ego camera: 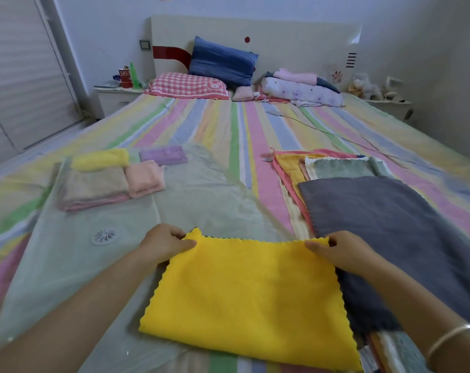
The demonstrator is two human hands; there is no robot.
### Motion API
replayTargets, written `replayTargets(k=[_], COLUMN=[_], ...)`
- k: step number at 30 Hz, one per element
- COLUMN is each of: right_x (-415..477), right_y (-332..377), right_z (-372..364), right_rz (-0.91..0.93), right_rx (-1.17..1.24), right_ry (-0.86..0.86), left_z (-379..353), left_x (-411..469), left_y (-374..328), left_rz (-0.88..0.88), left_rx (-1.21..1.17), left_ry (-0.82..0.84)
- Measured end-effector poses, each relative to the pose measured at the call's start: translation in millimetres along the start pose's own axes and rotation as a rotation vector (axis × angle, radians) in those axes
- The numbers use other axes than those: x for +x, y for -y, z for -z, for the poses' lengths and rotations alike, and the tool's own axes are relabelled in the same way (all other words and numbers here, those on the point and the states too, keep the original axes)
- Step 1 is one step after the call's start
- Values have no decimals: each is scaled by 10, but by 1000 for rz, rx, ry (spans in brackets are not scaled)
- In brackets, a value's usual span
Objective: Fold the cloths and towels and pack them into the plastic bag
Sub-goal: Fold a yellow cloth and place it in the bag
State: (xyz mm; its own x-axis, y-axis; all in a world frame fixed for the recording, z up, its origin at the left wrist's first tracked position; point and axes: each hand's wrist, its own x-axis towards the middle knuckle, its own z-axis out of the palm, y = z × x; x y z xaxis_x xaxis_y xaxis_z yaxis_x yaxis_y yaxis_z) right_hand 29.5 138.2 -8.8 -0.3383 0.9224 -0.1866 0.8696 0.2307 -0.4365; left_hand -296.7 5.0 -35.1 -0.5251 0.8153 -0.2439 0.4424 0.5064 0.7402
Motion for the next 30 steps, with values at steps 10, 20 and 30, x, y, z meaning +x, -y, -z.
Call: replayTargets(k=[10,20,30], right_x=[57,376,832], right_y=[134,858,1159], right_z=[76,-205,-786], right_rz=[-61,266,142], right_rx=[-283,230,201], right_ry=[102,-64,-4], left_z=[157,825,822], left_x=[-181,-373,-140], left_y=[-42,489,1018], left_rz=[113,-5,17], left_rx=[-165,-38,43], left_ry=[178,-262,-440])
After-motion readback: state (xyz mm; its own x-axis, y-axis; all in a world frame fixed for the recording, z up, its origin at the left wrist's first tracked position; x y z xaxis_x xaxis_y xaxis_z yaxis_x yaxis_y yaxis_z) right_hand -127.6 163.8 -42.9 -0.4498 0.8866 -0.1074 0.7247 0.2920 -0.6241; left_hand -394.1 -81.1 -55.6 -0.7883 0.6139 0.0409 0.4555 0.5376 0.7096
